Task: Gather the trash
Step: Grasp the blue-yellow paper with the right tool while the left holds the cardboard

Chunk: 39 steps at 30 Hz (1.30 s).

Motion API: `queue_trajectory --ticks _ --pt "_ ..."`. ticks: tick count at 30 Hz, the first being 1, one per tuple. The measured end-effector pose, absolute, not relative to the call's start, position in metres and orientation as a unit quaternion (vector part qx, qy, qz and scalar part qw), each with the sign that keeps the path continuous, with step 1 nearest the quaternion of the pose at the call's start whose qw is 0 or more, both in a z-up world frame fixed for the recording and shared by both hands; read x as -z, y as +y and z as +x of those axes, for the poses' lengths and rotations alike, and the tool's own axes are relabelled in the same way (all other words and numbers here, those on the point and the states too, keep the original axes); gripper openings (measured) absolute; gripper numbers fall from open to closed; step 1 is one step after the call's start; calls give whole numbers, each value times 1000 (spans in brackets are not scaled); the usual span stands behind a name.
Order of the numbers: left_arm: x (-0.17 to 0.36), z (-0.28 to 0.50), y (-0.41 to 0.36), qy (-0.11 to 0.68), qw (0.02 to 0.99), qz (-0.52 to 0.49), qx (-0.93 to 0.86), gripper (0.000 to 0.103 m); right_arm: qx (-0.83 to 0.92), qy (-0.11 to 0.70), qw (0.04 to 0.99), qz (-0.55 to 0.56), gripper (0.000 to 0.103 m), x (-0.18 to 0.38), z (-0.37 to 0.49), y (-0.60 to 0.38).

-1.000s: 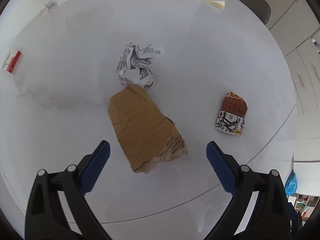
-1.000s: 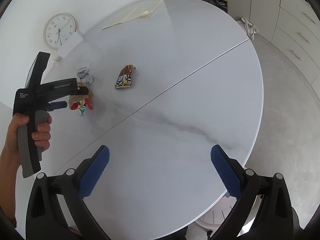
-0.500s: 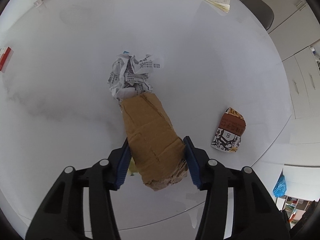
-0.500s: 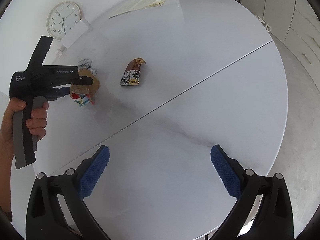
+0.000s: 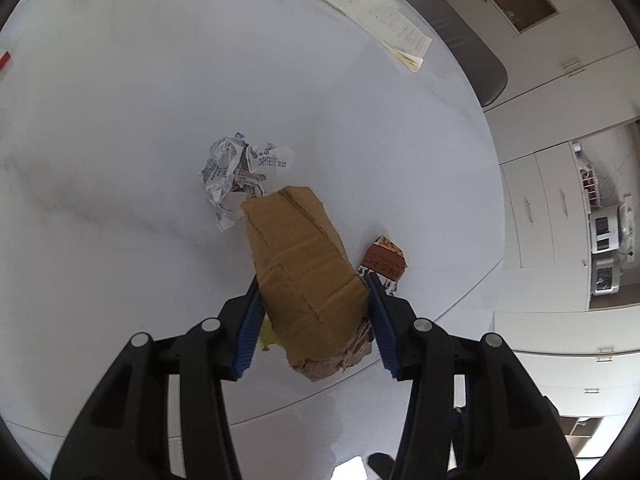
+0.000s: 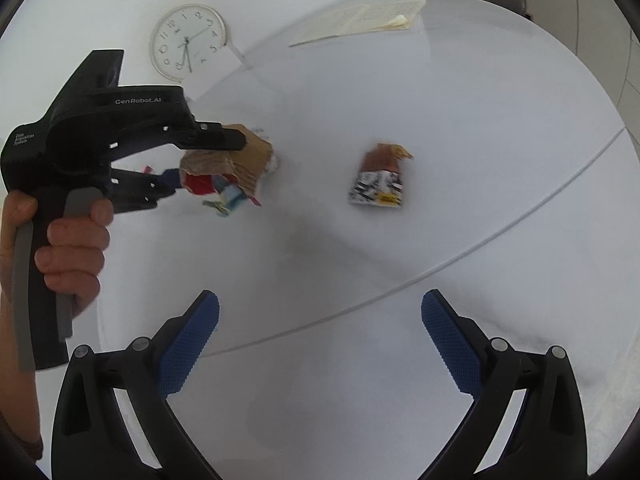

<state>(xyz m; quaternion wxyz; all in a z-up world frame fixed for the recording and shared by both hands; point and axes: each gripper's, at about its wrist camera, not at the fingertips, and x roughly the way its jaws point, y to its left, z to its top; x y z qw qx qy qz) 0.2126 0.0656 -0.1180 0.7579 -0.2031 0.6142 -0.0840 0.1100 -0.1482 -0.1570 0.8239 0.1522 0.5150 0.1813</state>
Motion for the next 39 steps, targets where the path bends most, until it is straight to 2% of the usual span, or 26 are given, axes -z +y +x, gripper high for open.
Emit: queue_trajectory --ticks 5,8,14,17,20,22,25,28,34,38,39 --pt "117 208 61 615 751 -221 96 48 -223 489 827 165 99 162 129 -110" --pt "118 202 65 616 744 -236 100 48 -236 483 821 193 90 167 137 -102" --pt "112 199 64 613 746 -233 114 48 -230 479 807 258 79 180 150 -99" --pt "108 197 63 613 745 -230 124 48 -229 475 803 279 69 183 155 -98" --pt "107 199 60 611 747 -226 130 48 -236 472 798 291 48 183 160 -99" --pt "104 198 60 610 748 -224 132 48 -240 470 799 288 26 181 157 -97" --pt "100 196 59 607 753 -216 134 48 -236 465 805 283 11 179 152 -98" --pt "97 191 61 603 759 -207 132 48 -229 471 809 268 6 180 147 -100" --pt "94 187 68 596 767 -203 124 48 -219 489 811 236 6 181 136 -102" --pt "87 184 84 582 782 -194 112 47 -226 502 808 210 14 184 135 -93" --pt "84 182 89 577 788 -185 107 47 -228 505 807 203 28 184 136 -89"
